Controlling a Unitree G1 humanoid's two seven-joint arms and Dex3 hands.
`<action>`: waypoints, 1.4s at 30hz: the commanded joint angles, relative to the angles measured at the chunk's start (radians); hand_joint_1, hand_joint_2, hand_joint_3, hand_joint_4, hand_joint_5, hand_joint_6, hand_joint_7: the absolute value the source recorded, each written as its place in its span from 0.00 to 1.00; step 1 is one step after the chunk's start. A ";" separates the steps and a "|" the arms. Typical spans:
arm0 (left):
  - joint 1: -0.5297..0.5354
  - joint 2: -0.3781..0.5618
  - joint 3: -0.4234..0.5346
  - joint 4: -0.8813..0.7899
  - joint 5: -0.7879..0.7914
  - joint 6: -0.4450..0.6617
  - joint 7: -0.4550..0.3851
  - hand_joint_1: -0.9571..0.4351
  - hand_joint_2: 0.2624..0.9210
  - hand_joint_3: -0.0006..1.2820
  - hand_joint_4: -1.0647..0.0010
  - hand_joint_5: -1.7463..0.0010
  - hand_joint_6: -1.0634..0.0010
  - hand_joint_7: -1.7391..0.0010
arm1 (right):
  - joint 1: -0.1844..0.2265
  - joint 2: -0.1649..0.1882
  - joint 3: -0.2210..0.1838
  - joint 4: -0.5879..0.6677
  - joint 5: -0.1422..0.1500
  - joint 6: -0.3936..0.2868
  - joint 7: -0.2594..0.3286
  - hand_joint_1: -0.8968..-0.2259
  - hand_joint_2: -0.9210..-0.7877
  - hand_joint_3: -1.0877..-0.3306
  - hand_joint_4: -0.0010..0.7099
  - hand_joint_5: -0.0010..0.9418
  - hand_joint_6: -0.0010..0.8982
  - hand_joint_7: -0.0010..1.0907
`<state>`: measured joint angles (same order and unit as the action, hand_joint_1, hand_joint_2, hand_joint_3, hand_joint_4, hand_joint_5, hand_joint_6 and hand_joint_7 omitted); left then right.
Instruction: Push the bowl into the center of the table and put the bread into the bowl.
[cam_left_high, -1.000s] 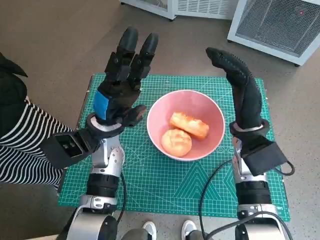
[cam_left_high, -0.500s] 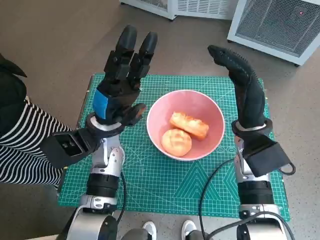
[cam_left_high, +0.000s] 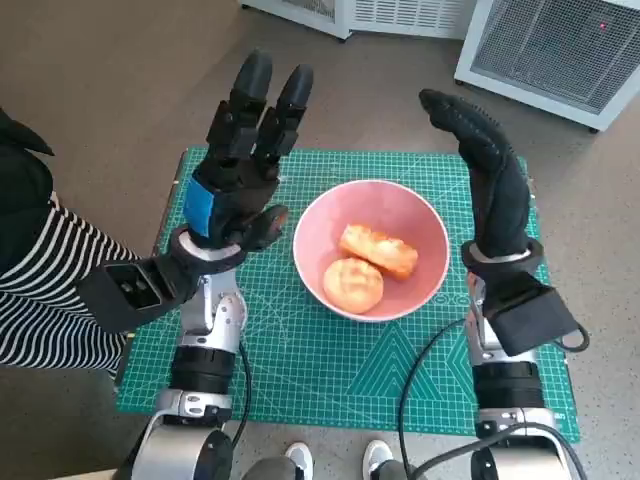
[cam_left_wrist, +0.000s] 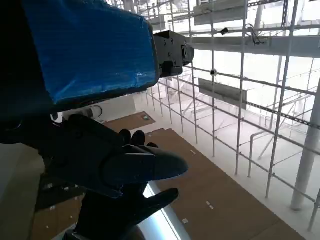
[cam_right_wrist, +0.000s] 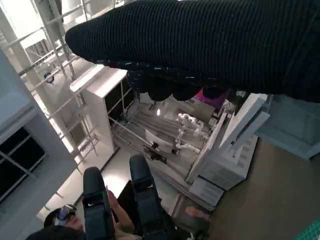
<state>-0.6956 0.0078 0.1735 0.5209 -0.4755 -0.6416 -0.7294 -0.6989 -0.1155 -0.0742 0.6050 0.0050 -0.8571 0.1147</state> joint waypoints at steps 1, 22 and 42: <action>-0.001 0.011 0.001 -0.015 -0.008 0.011 -0.010 0.21 1.00 0.33 1.00 1.00 1.00 0.97 | 0.012 0.011 0.005 0.018 -0.012 0.002 -0.018 0.19 0.00 0.28 0.21 0.00 0.01 0.48; 0.009 0.022 0.007 -0.026 -0.025 0.042 -0.020 0.21 1.00 0.33 1.00 1.00 1.00 1.00 | 0.016 0.030 0.020 0.036 -0.033 -0.005 -0.037 0.18 0.00 0.29 0.20 0.00 0.01 0.47; 0.016 0.024 0.008 -0.031 -0.002 0.034 -0.002 0.20 1.00 0.30 1.00 1.00 1.00 1.00 | 0.021 0.025 0.025 0.043 -0.065 -0.012 -0.068 0.17 0.00 0.27 0.20 0.00 0.00 0.45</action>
<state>-0.6913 0.0293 0.1799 0.4991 -0.4840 -0.6003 -0.7364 -0.6985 -0.0925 -0.0562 0.6329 -0.0457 -0.8719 0.0575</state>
